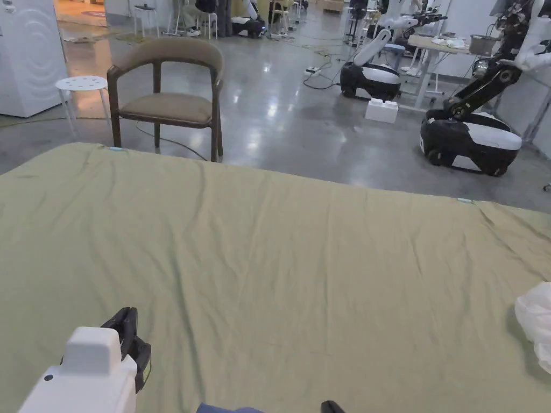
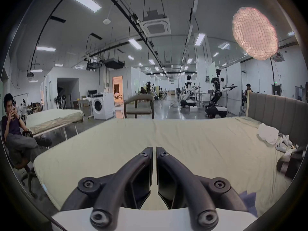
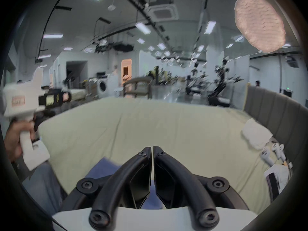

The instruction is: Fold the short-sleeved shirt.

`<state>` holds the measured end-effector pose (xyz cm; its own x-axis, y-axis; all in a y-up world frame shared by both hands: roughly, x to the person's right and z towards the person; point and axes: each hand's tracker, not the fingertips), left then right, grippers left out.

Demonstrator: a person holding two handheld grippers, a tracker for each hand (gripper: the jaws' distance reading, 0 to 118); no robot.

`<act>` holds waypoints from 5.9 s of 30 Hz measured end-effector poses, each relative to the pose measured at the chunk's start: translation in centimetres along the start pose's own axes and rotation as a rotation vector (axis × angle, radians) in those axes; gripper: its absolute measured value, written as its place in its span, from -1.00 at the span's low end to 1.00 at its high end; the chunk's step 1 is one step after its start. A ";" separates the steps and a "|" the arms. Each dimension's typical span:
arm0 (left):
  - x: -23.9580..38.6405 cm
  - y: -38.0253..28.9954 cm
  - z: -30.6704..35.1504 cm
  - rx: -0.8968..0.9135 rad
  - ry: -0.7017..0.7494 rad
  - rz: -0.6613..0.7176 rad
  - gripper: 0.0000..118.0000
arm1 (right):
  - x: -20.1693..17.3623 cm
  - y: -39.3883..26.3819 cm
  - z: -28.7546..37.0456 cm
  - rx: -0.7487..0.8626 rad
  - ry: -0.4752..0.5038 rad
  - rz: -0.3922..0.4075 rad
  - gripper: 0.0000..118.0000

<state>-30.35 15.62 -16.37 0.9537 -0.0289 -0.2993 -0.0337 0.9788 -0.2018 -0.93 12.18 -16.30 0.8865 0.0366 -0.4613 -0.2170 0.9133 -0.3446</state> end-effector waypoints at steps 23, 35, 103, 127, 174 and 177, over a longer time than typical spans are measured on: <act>-5.7 -8.4 -4.5 -0.612 -0.520 0.375 0.07 | 0.8 -8.7 -7.7 -0.220 -0.132 -0.130 -0.98; -4.4 -14.7 -13.2 -0.927 -0.923 0.679 0.40 | 1.1 -9.1 -7.2 -0.223 -0.137 -0.132 -0.98; -36.4 6.1 -10.6 -0.789 0.208 0.225 0.32 | 12.2 5.6 -3.3 0.062 -0.306 -0.097 -0.98; -0.2 0.0 -8.0 -0.230 -0.210 0.022 0.23 | 12.8 5.3 -4.2 0.098 -0.281 -0.107 -0.98; 9.6 4.5 -3.7 0.097 -0.153 -0.045 -0.42 | 11.3 7.8 -2.1 0.264 -0.392 -0.133 -0.43; 9.6 4.5 -3.7 0.106 -0.125 -0.043 0.08 | 11.5 7.9 -2.3 0.268 -0.422 -0.138 0.35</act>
<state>-22.45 19.03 -23.60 0.9835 -0.0523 -0.1731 0.0333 0.9933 -0.1106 6.63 18.90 -26.20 0.9992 0.0180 -0.0369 -0.0227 0.9910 -0.1316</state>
